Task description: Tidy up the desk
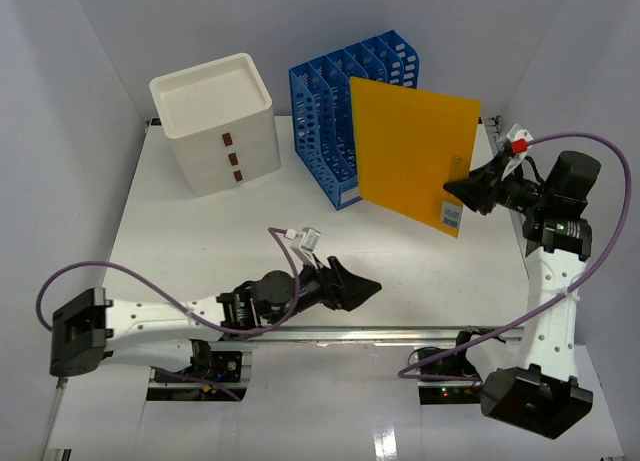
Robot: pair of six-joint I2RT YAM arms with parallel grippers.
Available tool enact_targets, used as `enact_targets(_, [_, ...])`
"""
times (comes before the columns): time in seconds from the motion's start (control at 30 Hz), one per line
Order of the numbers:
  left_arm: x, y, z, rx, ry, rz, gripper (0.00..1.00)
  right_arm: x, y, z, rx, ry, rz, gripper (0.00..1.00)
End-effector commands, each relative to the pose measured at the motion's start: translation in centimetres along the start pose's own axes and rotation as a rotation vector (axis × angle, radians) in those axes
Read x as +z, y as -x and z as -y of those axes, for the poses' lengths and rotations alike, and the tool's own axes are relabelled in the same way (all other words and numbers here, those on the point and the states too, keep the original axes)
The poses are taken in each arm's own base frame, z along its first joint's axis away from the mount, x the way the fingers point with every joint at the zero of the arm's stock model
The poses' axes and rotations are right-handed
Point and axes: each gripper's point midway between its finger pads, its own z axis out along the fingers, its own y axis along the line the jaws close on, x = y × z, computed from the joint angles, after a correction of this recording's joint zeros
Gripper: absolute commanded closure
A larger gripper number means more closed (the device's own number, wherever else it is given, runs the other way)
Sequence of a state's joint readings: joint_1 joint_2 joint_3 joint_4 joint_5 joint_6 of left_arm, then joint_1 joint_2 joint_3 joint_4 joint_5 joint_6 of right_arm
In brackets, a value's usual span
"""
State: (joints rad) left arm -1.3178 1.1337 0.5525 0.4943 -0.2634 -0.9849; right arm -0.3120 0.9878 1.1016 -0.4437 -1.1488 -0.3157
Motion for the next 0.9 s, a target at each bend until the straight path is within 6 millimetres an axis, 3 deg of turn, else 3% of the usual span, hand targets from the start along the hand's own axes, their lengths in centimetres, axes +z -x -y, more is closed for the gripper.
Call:
enact_targets(0.0, [-4.4, 2.1, -3.8, 0.203, 0.209, 0.002, 0.02, 3.0, 7.9, 3.0, -0.080, -0.053, 0.132, 0.92])
enact_targets(0.2, [-9.7, 4.3, -5.3, 0.213, 0.306, 0.020, 0.02, 8.4, 11.4, 4.5, -0.083, -0.040, 0.147, 0.92])
enact_targets(0.3, [-10.7, 5.4, -5.0, 0.225, 0.316, 0.040, 0.02, 10.8, 13.4, 3.9, -0.125, -0.041, 0.161, 0.92])
enact_targets(0.33, [-11.1, 5.5, -5.0, 0.227, 0.318, 0.040, 0.02, 11.7, 13.2, 4.9, -0.123, -0.076, 0.151, 0.92])
enact_targets(0.47, [-11.8, 6.6, -4.4, 0.240, 0.318, 0.059, 0.02, 14.6, 14.0, 6.0, -0.137, -0.119, 0.133, 0.92])
enact_targets(0.6, [-12.2, 6.8, -4.3, 0.245, 0.318, 0.062, 0.02, 15.9, 14.1, 7.0, -0.141, -0.152, 0.127, 0.92])
enact_targets(0.87, [-12.6, 6.9, -4.6, 0.267, 0.315, 0.065, 0.02, 14.7, 15.5, 6.2, -0.170, -0.162, 0.165, 0.92])
